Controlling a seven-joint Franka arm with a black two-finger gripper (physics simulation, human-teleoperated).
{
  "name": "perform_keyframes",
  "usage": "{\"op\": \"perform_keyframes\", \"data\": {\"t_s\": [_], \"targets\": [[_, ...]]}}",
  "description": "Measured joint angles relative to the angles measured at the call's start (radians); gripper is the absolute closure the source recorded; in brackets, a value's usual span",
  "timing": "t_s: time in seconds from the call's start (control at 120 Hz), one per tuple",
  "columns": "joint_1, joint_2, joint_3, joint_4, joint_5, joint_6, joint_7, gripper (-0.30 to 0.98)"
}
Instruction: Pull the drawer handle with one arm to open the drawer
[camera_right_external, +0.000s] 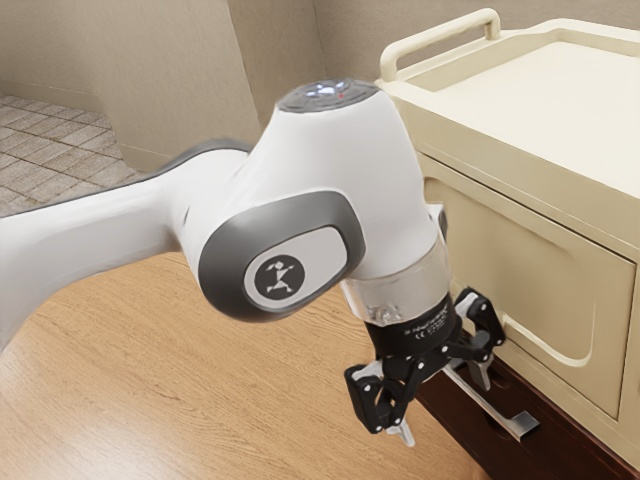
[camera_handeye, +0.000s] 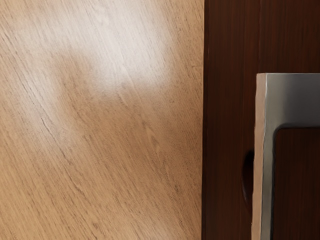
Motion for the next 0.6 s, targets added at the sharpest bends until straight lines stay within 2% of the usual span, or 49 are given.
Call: {"op": "perform_keyframes", "data": {"t_s": [0.6], "targets": [[-0.002,-0.008,0.0,-0.071,0.004,0.105,0.048,0.0]]}}
